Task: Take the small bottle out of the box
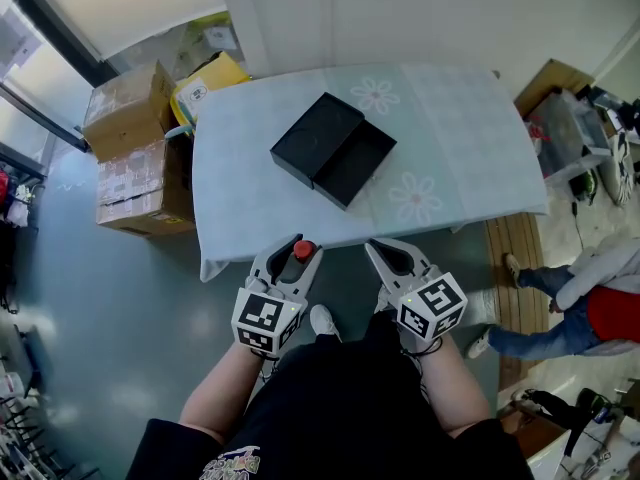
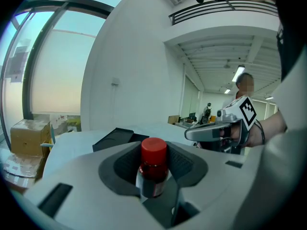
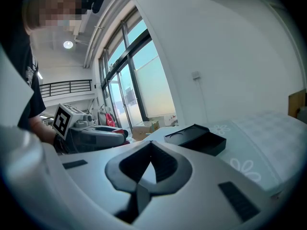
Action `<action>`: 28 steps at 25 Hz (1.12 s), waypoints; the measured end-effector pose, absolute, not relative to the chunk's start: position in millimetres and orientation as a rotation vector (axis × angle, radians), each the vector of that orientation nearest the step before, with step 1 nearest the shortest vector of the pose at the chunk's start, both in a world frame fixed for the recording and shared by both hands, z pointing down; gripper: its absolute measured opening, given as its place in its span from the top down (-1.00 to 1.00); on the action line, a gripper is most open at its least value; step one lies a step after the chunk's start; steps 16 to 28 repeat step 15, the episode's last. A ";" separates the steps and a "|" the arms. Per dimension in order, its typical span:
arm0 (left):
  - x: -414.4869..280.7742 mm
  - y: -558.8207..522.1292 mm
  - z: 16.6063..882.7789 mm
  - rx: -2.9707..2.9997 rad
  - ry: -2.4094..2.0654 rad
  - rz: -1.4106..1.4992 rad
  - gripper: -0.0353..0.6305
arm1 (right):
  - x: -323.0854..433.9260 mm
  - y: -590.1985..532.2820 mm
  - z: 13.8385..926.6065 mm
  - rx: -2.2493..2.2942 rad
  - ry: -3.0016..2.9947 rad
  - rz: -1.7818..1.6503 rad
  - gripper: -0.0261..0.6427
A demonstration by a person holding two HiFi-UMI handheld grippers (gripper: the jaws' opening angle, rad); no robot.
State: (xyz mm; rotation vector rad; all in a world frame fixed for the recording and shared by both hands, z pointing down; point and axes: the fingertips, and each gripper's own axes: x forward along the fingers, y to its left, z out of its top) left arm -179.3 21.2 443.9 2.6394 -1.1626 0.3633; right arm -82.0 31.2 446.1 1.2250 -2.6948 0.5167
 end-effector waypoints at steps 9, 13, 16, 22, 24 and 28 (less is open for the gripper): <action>-176.4 25.5 443.4 2.645 -1.164 0.361 0.39 | -78.3 36.3 443.0 1.229 -2.696 0.500 0.86; -175.0 26.6 442.1 2.648 -1.160 0.357 0.39 | -77.9 37.1 440.5 1.234 -2.700 0.490 0.85; -173.3 27.9 441.0 2.649 -1.158 0.354 0.39 | -77.0 38.3 439.6 1.237 -2.700 0.488 0.85; -173.3 27.9 441.0 2.649 -1.158 0.354 0.39 | -77.0 38.3 439.6 1.237 -2.700 0.488 0.85; -173.3 27.9 441.0 2.649 -1.158 0.354 0.39 | -77.0 38.3 439.6 1.237 -2.700 0.488 0.85; -173.3 27.9 441.0 2.649 -1.158 0.354 0.39 | -77.0 38.3 439.6 1.237 -2.700 0.488 0.85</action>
